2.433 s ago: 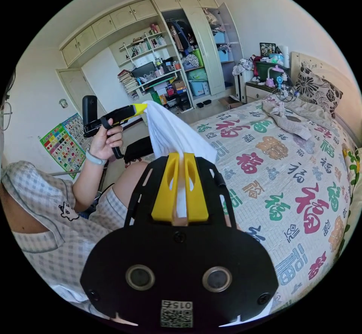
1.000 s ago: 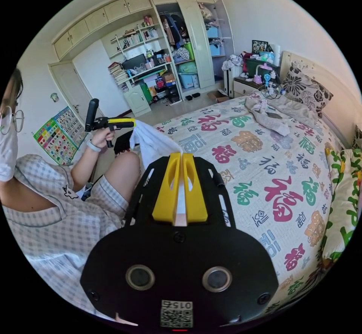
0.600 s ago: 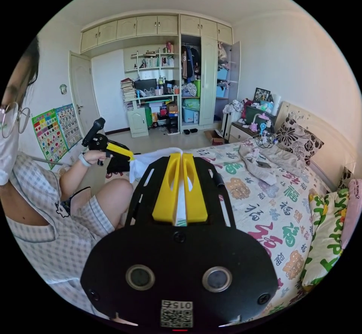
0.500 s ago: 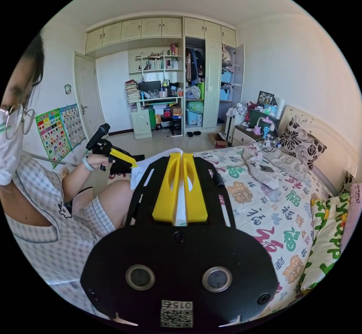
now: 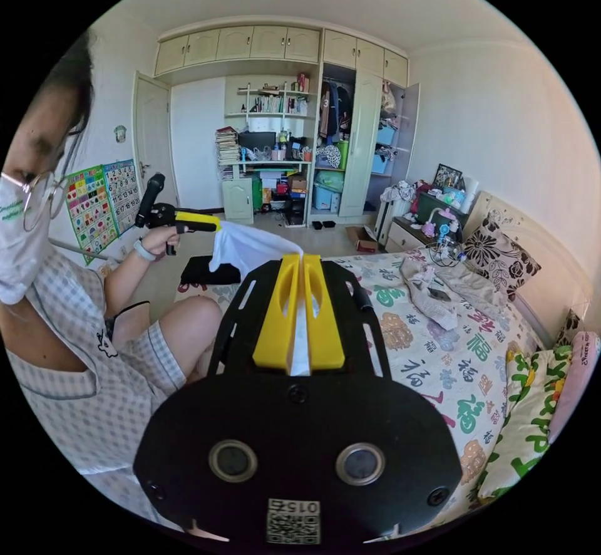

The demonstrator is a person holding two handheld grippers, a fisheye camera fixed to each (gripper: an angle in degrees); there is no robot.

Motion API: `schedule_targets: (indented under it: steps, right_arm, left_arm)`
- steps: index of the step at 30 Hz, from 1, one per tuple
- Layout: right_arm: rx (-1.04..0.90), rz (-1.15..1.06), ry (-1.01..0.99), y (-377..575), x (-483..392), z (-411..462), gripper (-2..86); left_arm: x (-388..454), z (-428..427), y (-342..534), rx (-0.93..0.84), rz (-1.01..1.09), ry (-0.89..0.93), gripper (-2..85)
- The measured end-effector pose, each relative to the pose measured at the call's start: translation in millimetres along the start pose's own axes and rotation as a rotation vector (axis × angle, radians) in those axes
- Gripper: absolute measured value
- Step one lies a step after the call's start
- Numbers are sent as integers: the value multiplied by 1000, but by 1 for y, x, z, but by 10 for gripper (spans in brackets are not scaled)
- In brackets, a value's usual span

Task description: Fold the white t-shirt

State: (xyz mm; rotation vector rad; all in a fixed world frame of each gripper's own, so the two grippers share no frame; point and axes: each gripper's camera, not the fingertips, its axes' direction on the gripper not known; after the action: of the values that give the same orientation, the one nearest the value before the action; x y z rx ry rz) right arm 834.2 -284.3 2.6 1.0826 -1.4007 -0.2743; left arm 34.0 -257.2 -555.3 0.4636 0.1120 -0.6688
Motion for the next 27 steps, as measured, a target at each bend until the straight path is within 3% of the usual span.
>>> schedule_targets:
  steps: [3, 9, 13, 16, 21, 27]
  right_arm:
    - [-12, 26, 41, -25, 27, 27, -4]
    - [-123, 159, 104, -114, 115, 109, -3]
    - [-12, 212, 122, -172, 155, 101, -3]
    - [80, 119, 115, -204, 153, 73, -3]
    - [70, -114, 71, -185, 123, 48, -3]
    - [-217, -103, -165, -61, 104, 124, -3]
  left_arm:
    - [-16, 6, -29, 42, 2, -30, -4]
    - [-58, 85, -122, -47, -70, -90, -3]
    - [-68, 57, -186, 115, -54, -174, -2]
    - [-64, 12, -212, 229, 48, -249, -1]
    - [-53, -39, -175, 272, 198, -140, -2]
    - [-31, 35, -45, -46, 246, 78, -1]
